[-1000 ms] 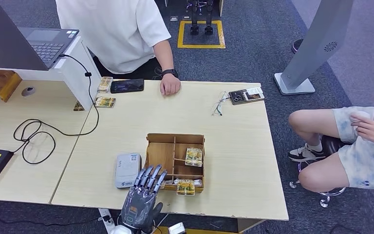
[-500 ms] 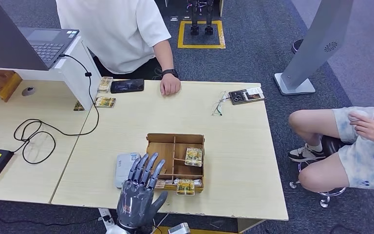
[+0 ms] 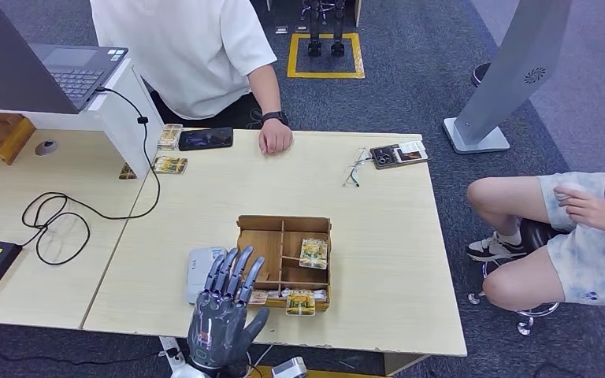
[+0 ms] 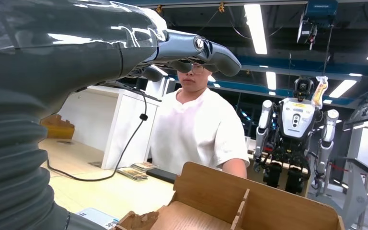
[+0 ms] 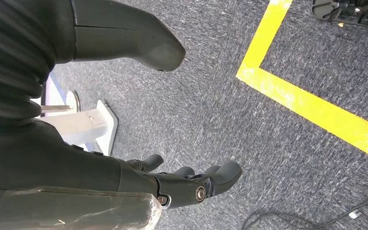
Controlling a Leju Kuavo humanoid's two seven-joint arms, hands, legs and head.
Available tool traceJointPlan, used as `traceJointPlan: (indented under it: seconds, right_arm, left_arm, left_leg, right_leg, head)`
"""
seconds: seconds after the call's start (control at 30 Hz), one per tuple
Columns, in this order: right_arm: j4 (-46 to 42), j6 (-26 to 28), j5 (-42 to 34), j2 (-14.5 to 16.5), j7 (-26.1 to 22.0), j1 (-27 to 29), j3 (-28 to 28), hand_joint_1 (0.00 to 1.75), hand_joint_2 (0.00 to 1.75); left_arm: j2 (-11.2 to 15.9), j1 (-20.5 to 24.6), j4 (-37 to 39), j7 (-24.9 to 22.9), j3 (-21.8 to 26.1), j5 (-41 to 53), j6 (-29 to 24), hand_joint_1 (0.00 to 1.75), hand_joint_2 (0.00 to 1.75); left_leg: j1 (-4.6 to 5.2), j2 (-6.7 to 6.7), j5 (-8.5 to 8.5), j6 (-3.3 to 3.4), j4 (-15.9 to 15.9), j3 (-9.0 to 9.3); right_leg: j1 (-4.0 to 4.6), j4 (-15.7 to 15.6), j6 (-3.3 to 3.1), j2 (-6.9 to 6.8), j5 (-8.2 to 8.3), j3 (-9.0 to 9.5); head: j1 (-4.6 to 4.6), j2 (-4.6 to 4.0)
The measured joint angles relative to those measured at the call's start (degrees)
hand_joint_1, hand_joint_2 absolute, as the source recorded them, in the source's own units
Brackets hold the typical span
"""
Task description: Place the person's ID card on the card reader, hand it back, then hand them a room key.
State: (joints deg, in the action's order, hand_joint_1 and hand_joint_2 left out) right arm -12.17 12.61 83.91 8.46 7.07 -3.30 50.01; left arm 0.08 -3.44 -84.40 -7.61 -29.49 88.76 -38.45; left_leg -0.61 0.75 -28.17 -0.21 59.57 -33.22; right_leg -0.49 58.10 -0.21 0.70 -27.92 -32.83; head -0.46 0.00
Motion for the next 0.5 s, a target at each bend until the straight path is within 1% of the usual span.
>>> traceJointPlan:
  seconds: [0.17, 0.37, 0.5]
  right_arm:
    - [0.00, -0.04, 0.00, 0.00, 0.01, -0.01, 0.00, 0.00, 1.75]
    - [0.00, -0.14, 0.02, 0.00, 0.01, -0.02, 0.00, 0.00, 1.75]
    - [0.00, -0.29, 0.05, 0.00, 0.02, -0.03, 0.00, 0.00, 1.75]
  left_arm:
    - [0.30, 0.59, 1.61, -1.79, -0.05, 0.07, 0.00, 0.00, 1.75]
    - [0.75, 2.22, 6.90, -3.36, -0.76, 0.09, 0.03, 0.00, 1.75]
    - [1.07, 3.69, 10.84, -6.71, -1.72, 0.09, 0.44, 0.00, 1.75]
  left_leg:
    - [0.00, 0.00, 0.00, 0.00, 0.00, 0.01]
    - [0.00, 0.00, 0.01, -0.01, 0.00, 0.01]
    - [0.00, -0.01, 0.01, -0.01, 0.00, 0.01]
  right_leg:
    - [0.00, 0.00, 0.00, 0.00, 0.00, 0.00]
    - [0.00, 0.01, 0.00, 0.01, 0.00, 0.00]
    - [0.00, 0.00, 0.00, 0.01, 0.00, 0.00]
  head:
    - [0.00, 0.00]
    - [0.00, 0.00]
    - [0.01, 0.00]
